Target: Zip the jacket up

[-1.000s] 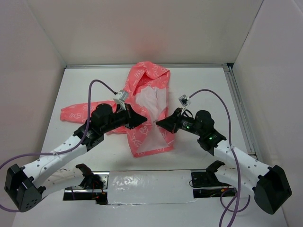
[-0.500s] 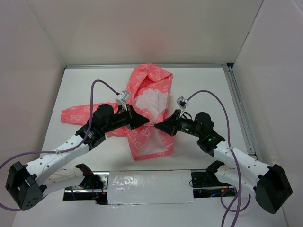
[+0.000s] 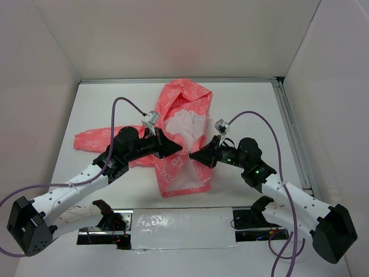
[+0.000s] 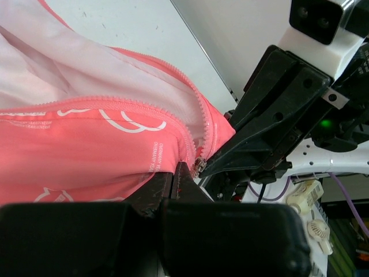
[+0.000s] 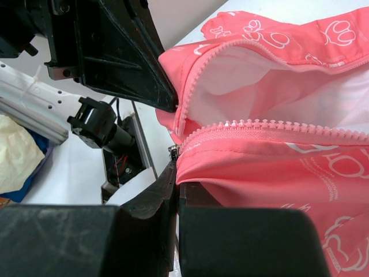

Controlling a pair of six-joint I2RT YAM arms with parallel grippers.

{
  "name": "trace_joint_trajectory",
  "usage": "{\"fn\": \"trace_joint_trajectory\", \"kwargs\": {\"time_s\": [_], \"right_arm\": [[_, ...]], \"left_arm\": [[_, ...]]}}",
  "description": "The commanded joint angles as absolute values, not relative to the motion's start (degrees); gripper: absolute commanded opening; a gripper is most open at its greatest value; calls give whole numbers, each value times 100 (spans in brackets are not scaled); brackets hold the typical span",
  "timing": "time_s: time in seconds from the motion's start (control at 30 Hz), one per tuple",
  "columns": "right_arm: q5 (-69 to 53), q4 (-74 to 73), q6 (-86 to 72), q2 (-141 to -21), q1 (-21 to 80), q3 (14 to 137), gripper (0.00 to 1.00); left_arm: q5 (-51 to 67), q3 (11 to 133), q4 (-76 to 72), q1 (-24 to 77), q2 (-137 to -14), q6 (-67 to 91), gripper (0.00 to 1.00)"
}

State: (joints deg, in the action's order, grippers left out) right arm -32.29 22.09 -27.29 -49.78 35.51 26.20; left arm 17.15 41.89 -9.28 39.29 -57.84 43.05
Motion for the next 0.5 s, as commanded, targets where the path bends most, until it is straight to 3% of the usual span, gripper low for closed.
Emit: {"fn": "trace_joint_trajectory", "kwargs": {"time_s": [0.0,0.47], "right_arm": [[-3287,2373,-2663,-4851,3621,2716,0],[-3270,2733,-2839,-4887,3621,2602,0]], "left_arm": [[2047,4342,-1432,3920,-5801,4113,0],[2223,4298,-1415,3929,-5774,4087,0]]}}
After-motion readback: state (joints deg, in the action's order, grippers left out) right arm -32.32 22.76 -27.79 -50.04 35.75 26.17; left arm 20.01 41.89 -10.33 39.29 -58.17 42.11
